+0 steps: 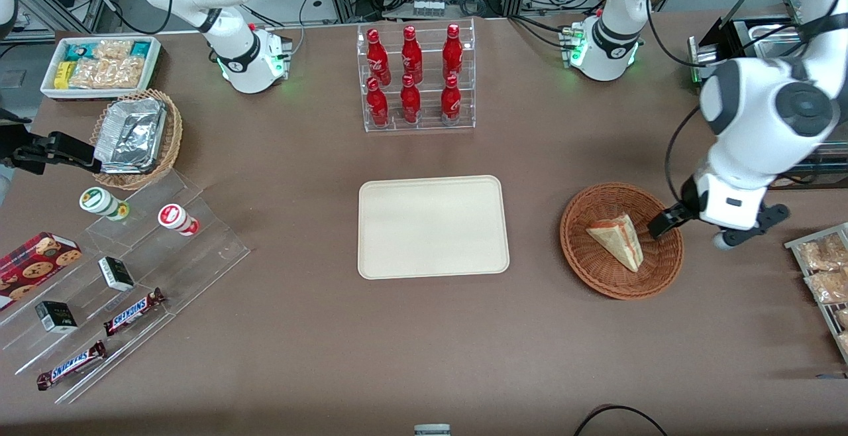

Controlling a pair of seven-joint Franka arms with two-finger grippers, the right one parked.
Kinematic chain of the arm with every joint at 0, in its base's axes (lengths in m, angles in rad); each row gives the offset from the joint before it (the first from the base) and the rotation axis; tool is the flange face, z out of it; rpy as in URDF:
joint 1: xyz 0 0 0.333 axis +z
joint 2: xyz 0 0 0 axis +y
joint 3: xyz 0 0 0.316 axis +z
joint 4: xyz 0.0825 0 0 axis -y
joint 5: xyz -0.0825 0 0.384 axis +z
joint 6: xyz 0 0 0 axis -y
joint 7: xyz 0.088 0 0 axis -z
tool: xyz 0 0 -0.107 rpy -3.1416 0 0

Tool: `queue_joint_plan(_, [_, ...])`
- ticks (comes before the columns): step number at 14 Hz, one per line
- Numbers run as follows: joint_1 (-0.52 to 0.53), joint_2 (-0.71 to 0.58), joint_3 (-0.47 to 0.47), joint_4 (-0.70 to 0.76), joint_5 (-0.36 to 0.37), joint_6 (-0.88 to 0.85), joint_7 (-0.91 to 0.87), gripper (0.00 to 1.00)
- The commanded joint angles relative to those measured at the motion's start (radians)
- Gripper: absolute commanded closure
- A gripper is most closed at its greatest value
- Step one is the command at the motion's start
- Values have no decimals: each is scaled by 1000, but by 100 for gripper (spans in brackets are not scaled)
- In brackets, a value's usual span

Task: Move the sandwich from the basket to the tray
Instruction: 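Move the left gripper down over the wrapped sandwich in the wicker basket, then close the left gripper on the wrapped sandwich and lift it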

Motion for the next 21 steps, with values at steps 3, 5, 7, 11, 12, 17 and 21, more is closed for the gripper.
queue_joint_plan(3, [-54, -9, 5, -166, -6, 152, -155, 0])
queue_joint_plan(5, [-61, 20, 5, -198, -6, 206, -157, 0])
queue_joint_plan(7, [-60, 70, 5, -203, -6, 239, -157, 0])
queue_joint_plan(11, [-55, 149, 8, -212, -6, 322, -157, 0])
queue_joint_plan(12, [-54, 163, 11, -211, -6, 338, -157, 1])
queue_joint_plan(17, [-49, 166, 17, -178, -9, 333, -154, 100])
queue_joint_plan(21, [-54, 115, 24, -58, 1, 104, -149, 100])
